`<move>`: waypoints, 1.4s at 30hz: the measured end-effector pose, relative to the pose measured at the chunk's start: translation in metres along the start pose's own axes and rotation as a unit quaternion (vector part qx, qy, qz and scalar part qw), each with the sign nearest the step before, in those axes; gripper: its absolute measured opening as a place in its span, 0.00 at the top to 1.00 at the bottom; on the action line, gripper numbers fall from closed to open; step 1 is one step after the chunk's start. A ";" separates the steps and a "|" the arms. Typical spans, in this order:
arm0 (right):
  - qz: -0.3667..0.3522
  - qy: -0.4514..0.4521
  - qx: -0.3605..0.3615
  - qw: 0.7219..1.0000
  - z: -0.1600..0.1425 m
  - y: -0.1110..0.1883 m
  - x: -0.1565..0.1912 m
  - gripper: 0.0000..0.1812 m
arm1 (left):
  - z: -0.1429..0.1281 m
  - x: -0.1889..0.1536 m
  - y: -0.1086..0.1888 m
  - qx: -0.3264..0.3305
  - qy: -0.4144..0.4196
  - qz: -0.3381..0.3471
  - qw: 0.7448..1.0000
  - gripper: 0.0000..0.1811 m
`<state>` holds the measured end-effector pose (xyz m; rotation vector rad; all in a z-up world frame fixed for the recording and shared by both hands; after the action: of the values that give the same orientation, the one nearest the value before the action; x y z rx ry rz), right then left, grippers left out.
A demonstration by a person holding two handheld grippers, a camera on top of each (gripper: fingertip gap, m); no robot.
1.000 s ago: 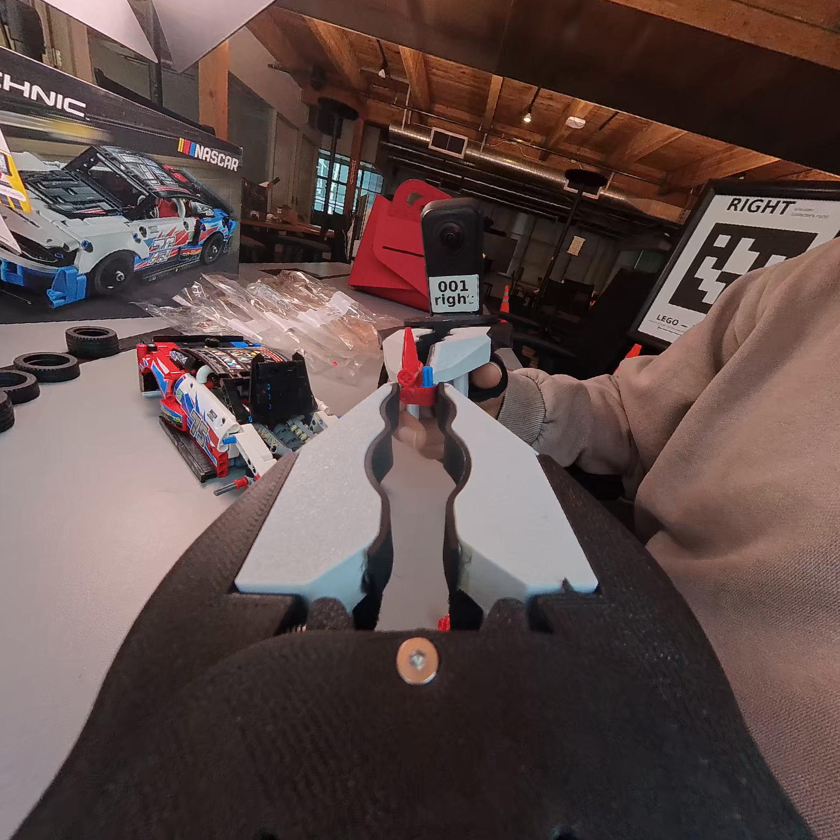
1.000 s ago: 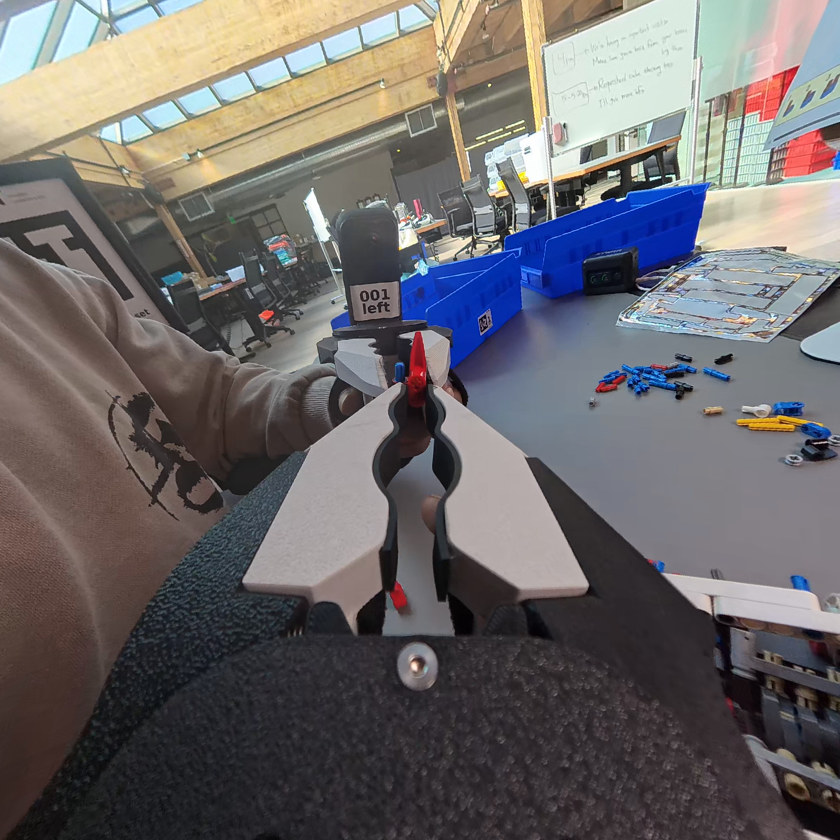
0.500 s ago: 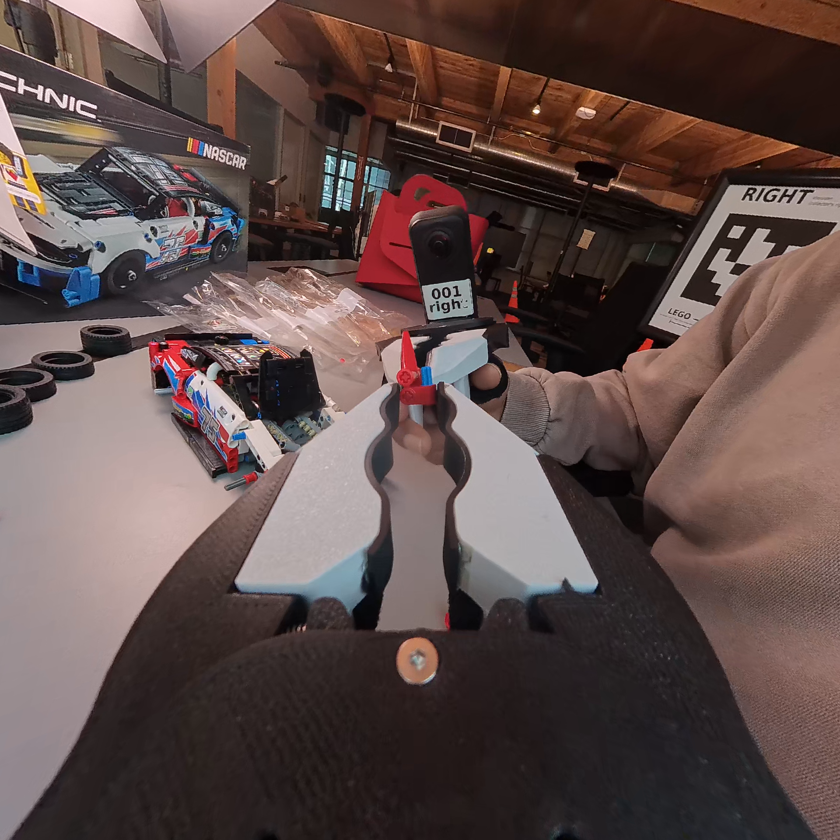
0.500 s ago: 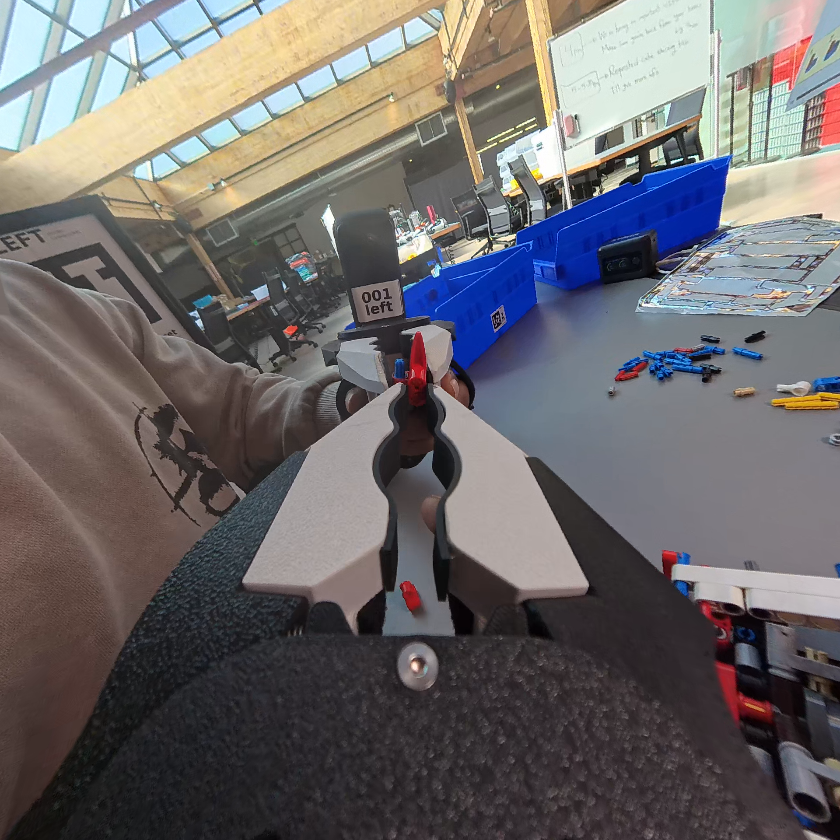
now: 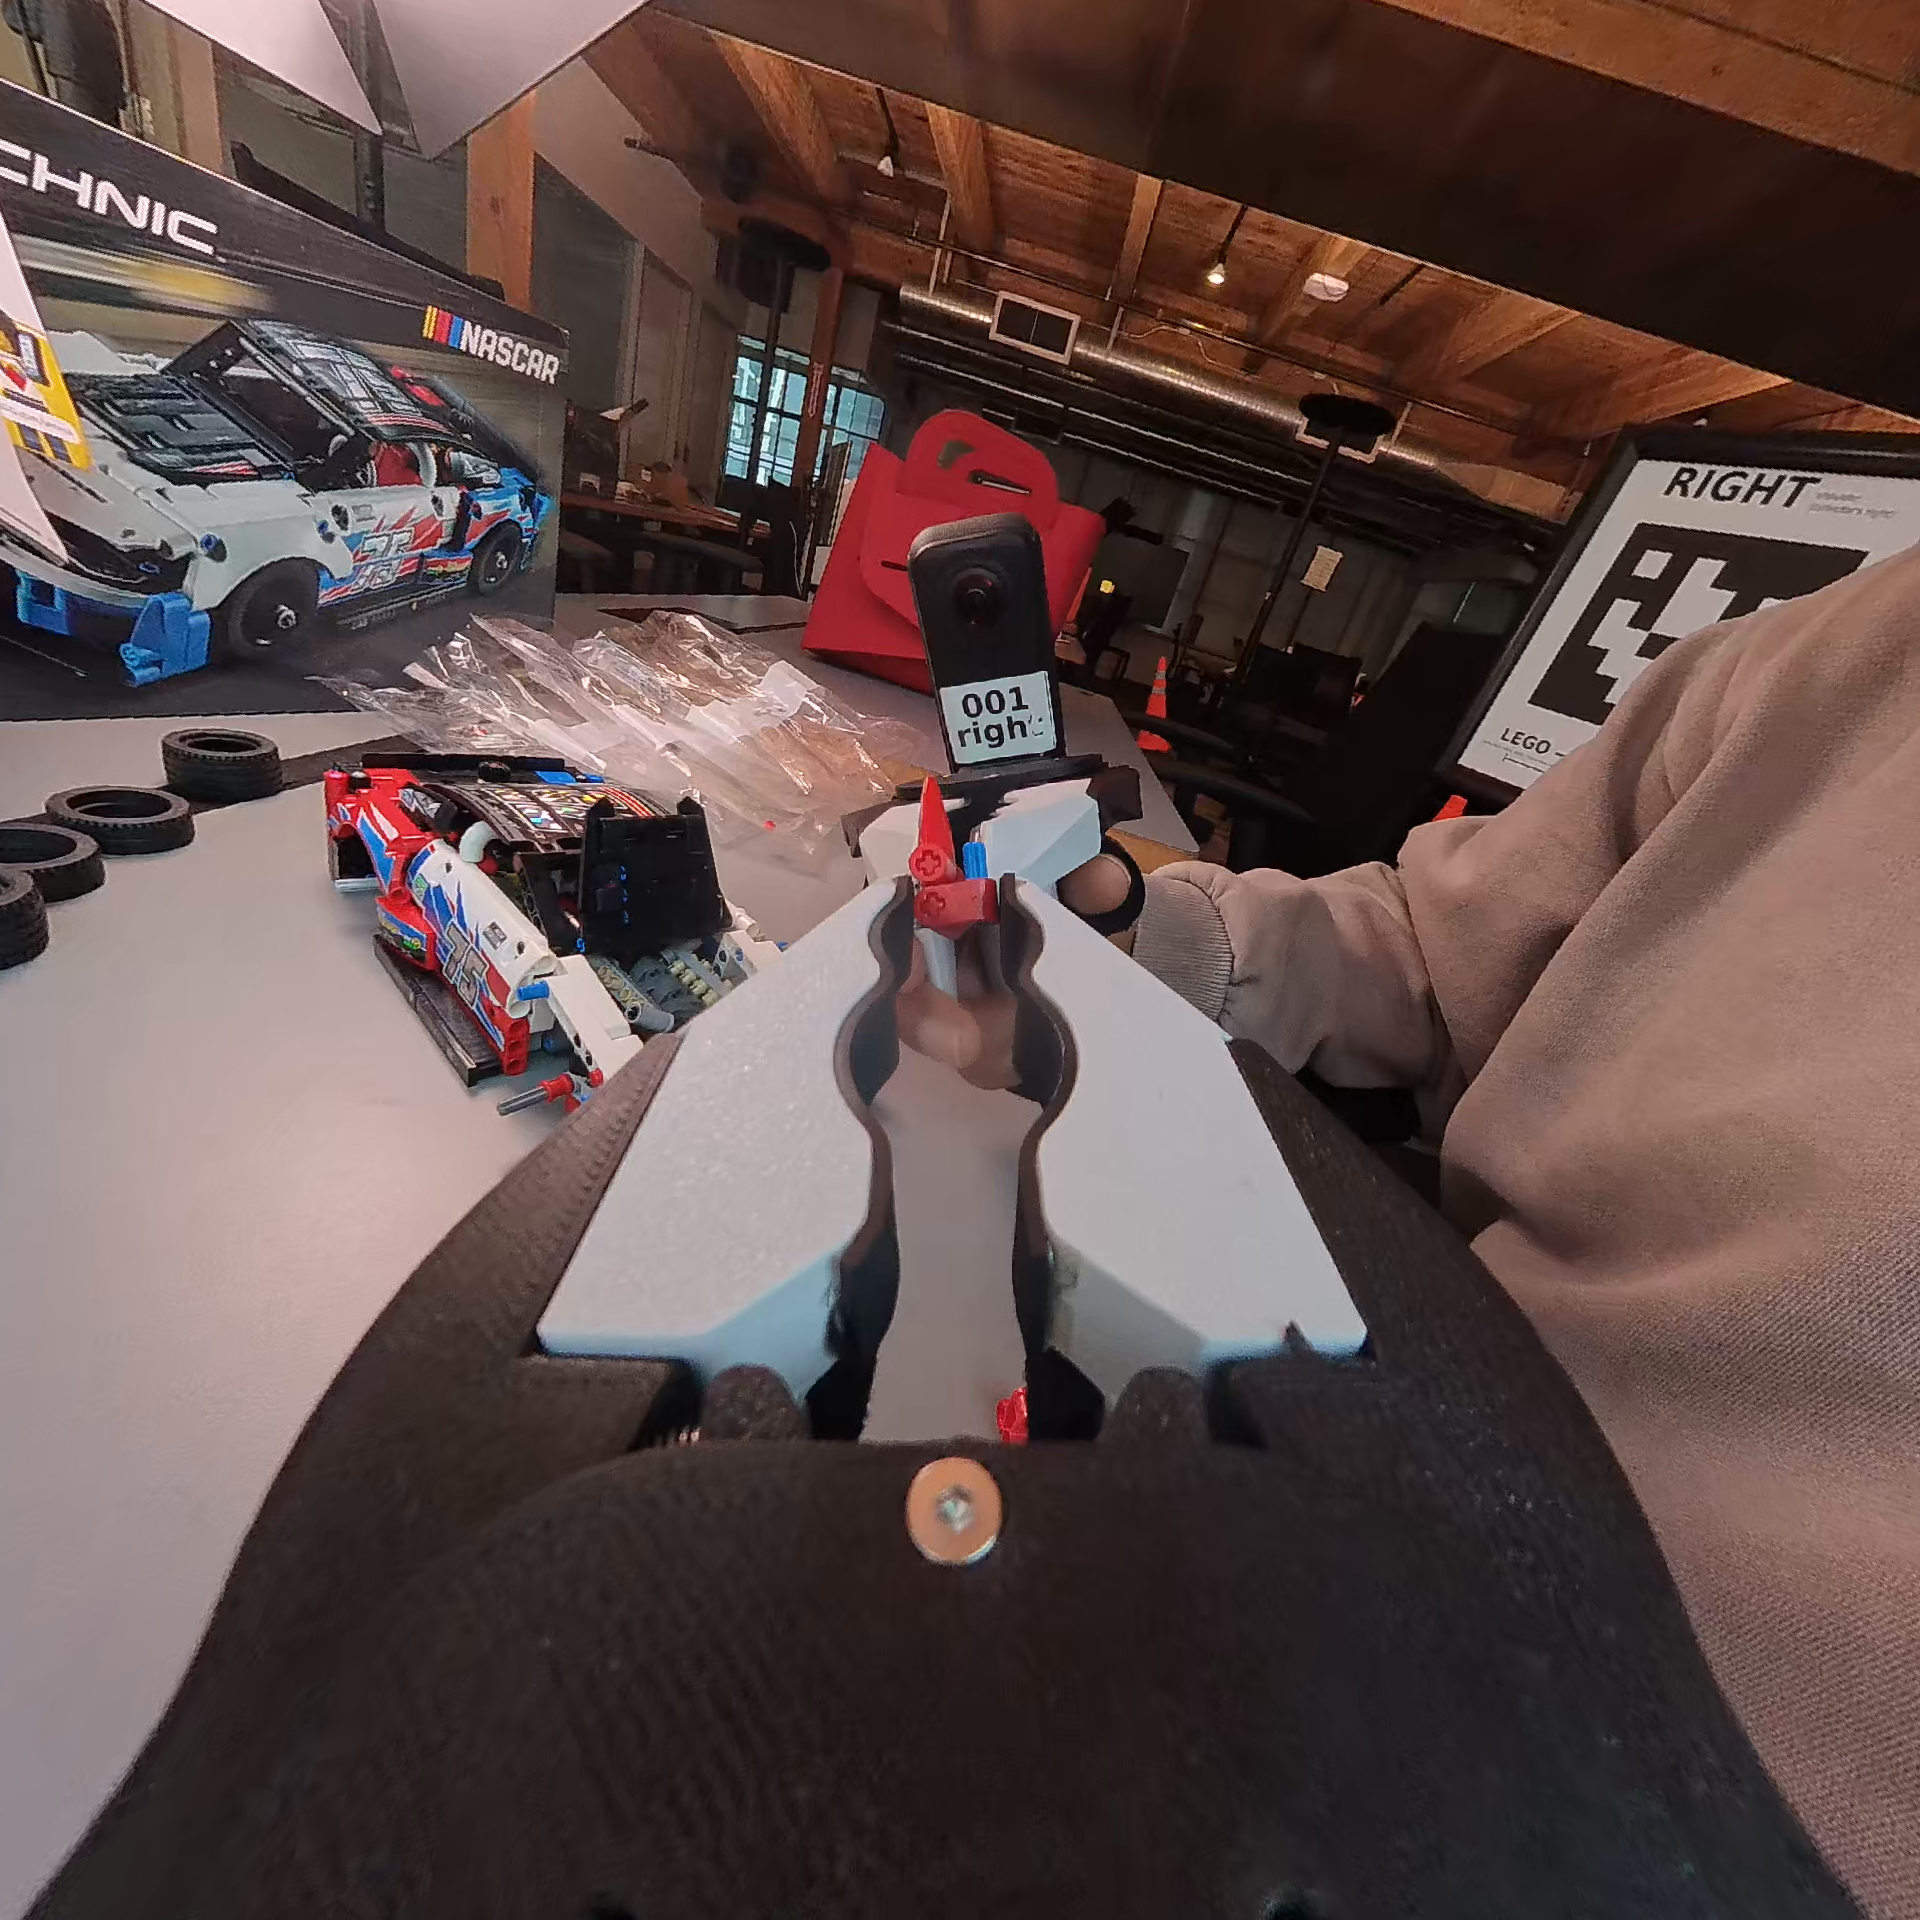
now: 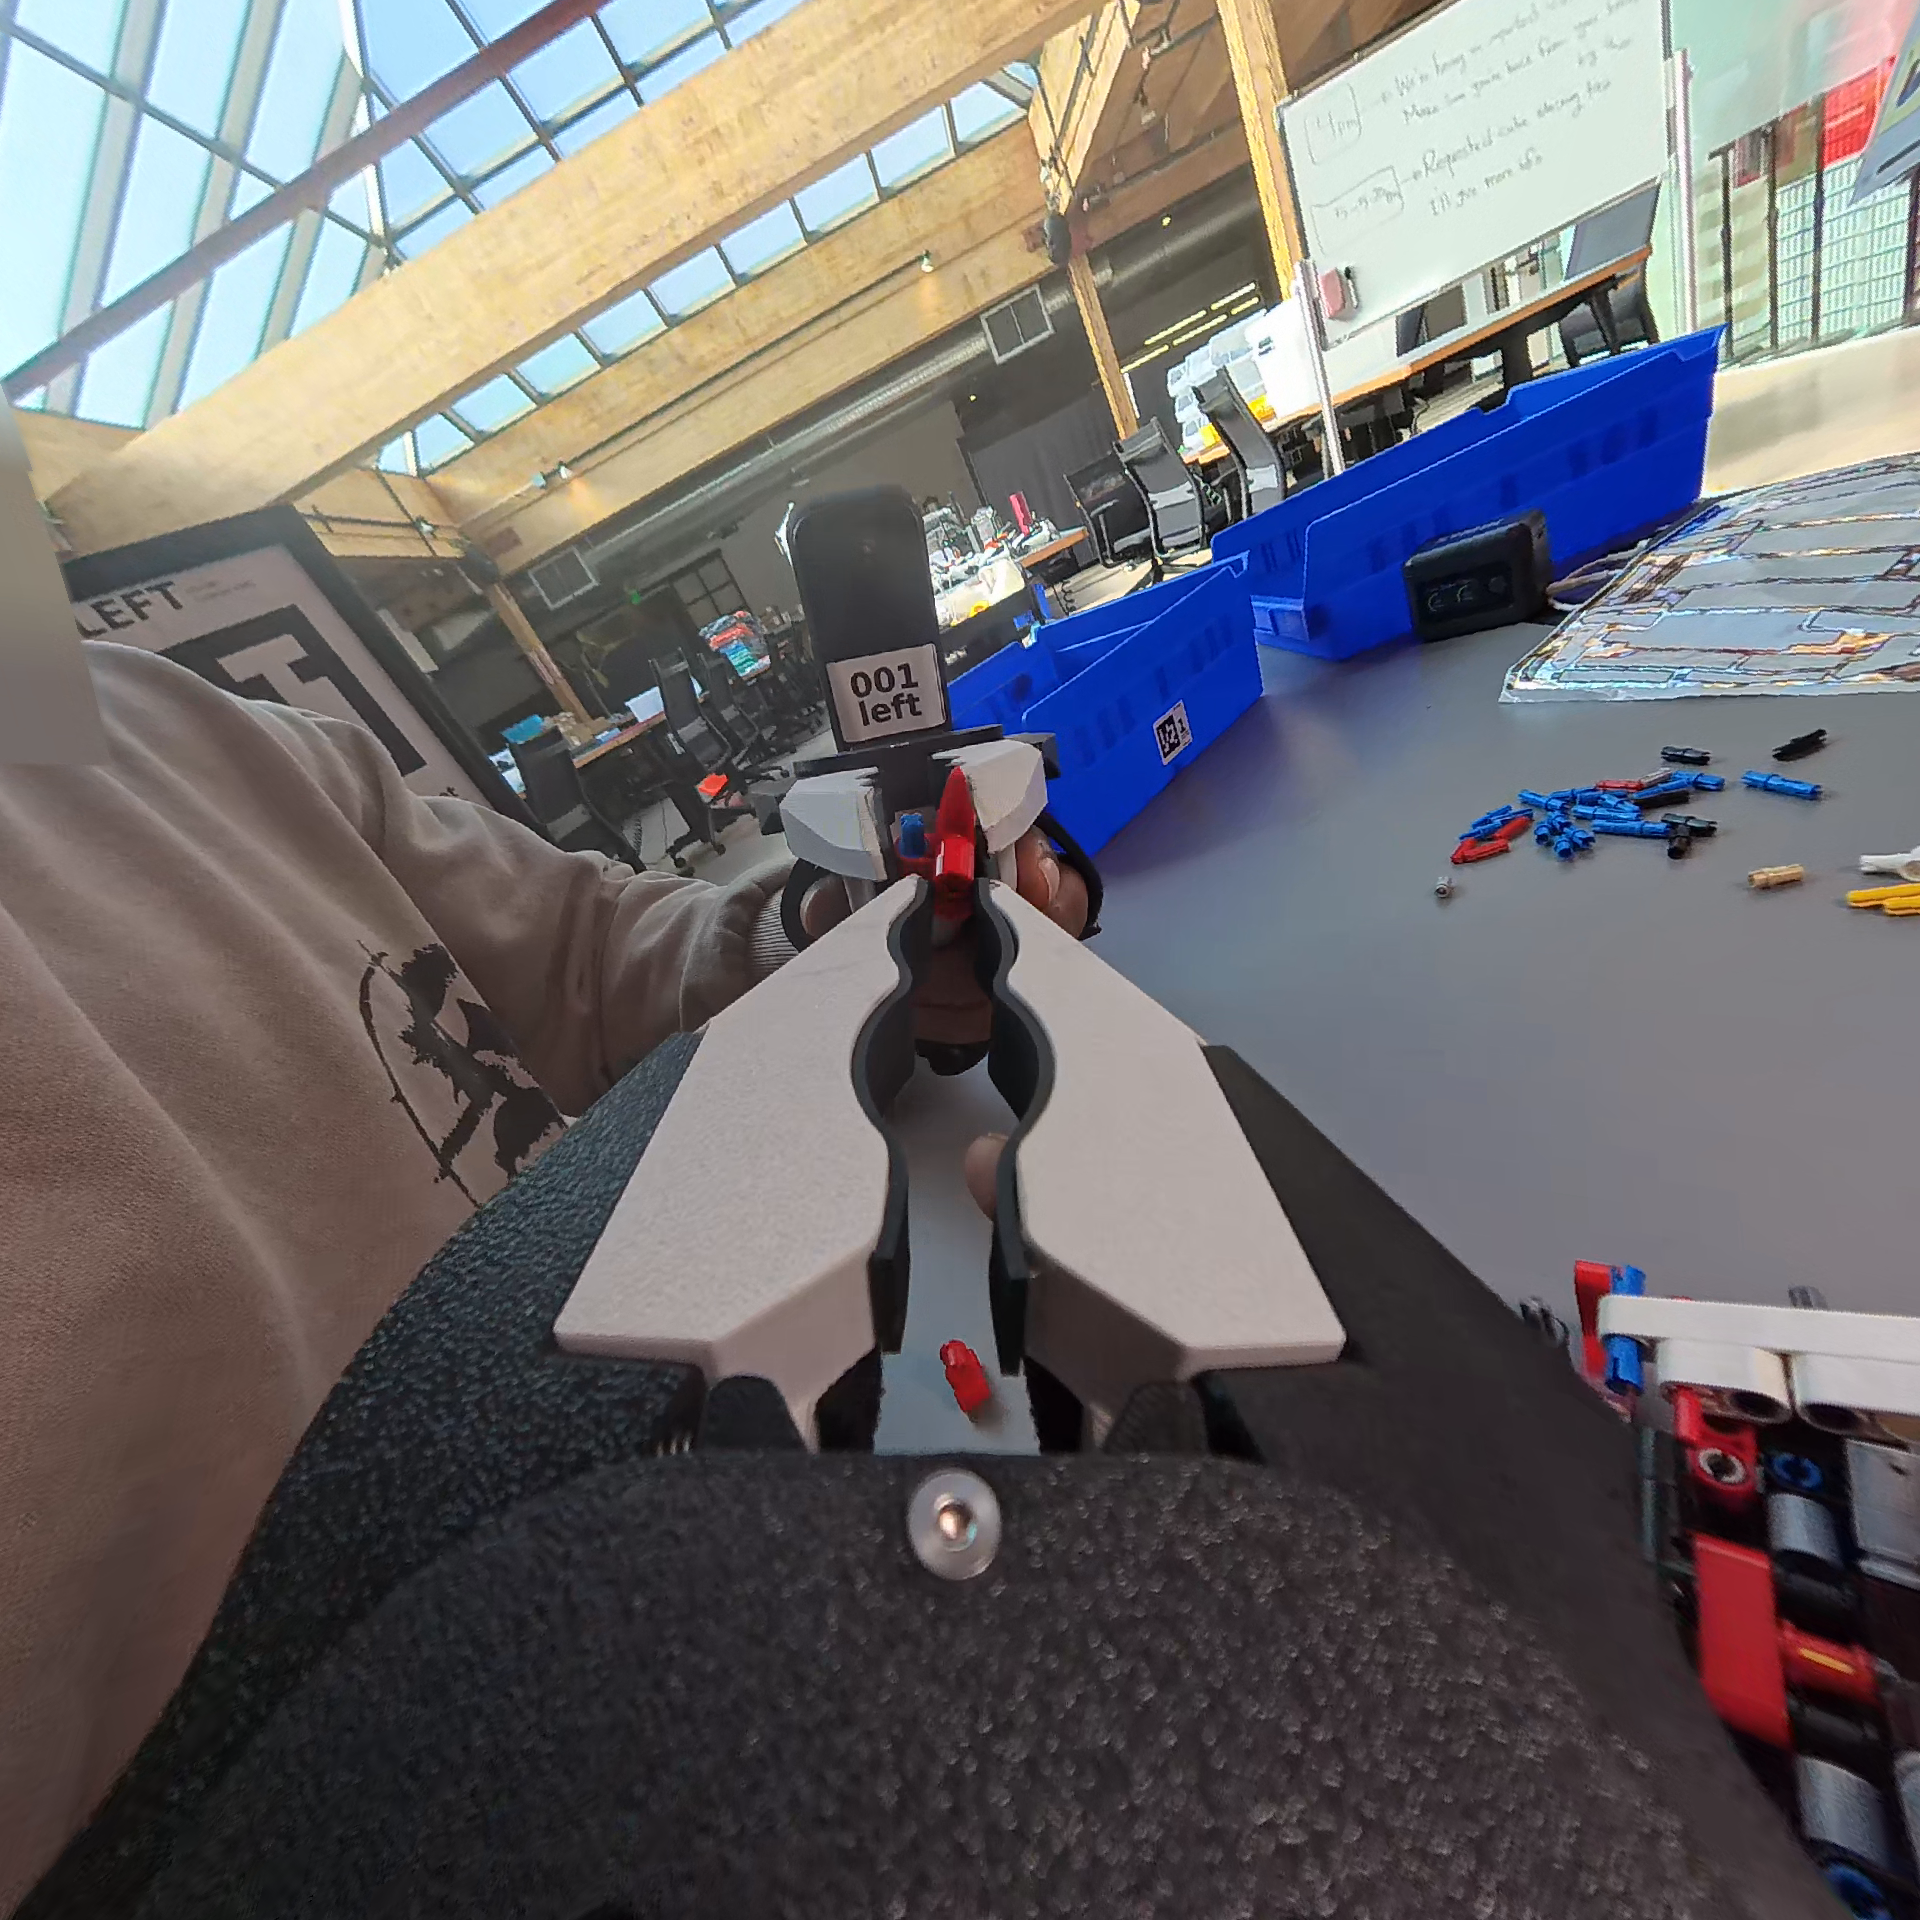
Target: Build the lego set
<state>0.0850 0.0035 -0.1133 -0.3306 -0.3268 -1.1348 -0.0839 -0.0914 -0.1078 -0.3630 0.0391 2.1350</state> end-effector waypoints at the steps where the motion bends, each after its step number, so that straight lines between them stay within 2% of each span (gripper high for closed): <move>1: -0.002 0.000 -0.003 1.000 0.000 0.000 0.000 0.98 | 0.000 0.000 0.000 -0.002 0.002 0.001 1.000 0.93; 9: 0.006 0.022 -0.070 0.997 0.002 -0.001 0.006 0.98 | 0.003 0.000 0.003 -0.022 0.012 0.000 1.000 0.88; 14: 0.014 0.041 -0.077 0.996 0.002 -0.001 0.010 0.98 | 0.005 -0.007 -0.001 -0.023 0.017 -0.032 0.999 0.89; 19: 0.007 0.069 -0.067 0.995 -0.001 -0.003 0.012 0.98 | 0.005 -0.008 -0.001 -0.019 0.018 -0.026 0.999 0.93; 24: -0.016 0.087 -0.036 0.995 -0.001 -0.003 0.010 0.98 | 0.004 -0.005 0.001 0.006 0.003 -0.009 1.000 0.93; 30: -0.030 0.108 -0.027 0.993 0.008 0.003 0.011 0.87 | 0.002 -0.002 0.003 0.045 -0.016 0.017 0.999 0.93; 32: -0.041 0.128 -0.014 0.991 0.006 0.000 0.013 0.86 | 0.000 0.000 0.002 0.059 -0.011 0.030 0.998 0.93; 38: -0.131 0.225 0.002 0.965 0.005 -0.001 0.016 0.98 | 0.001 -0.002 0.001 0.068 -0.001 0.058 0.996 0.94; 40: -0.124 0.218 -0.004 0.968 0.006 -0.001 0.018 0.98 | 0.002 -0.004 0.000 0.070 -0.008 0.058 0.996 0.94; 42: -0.083 0.172 -0.018 0.981 0.007 0.001 0.017 0.99 | 0.002 -0.007 0.000 0.065 -0.024 0.039 0.997 0.94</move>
<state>0.0916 -0.0070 -0.1002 -0.1355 -0.0275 -1.3387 -0.0811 -0.0966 -0.1041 -0.2371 0.1675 2.2043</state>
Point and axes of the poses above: each gripper's, where its closed fingertips meet, y back along the fingers, z out of its top, x = y × z across the jaws, the point moved 10 cm from there along y, back along the fingers, and after that the axes turned 1 degree about x, right-handed, at the moved point
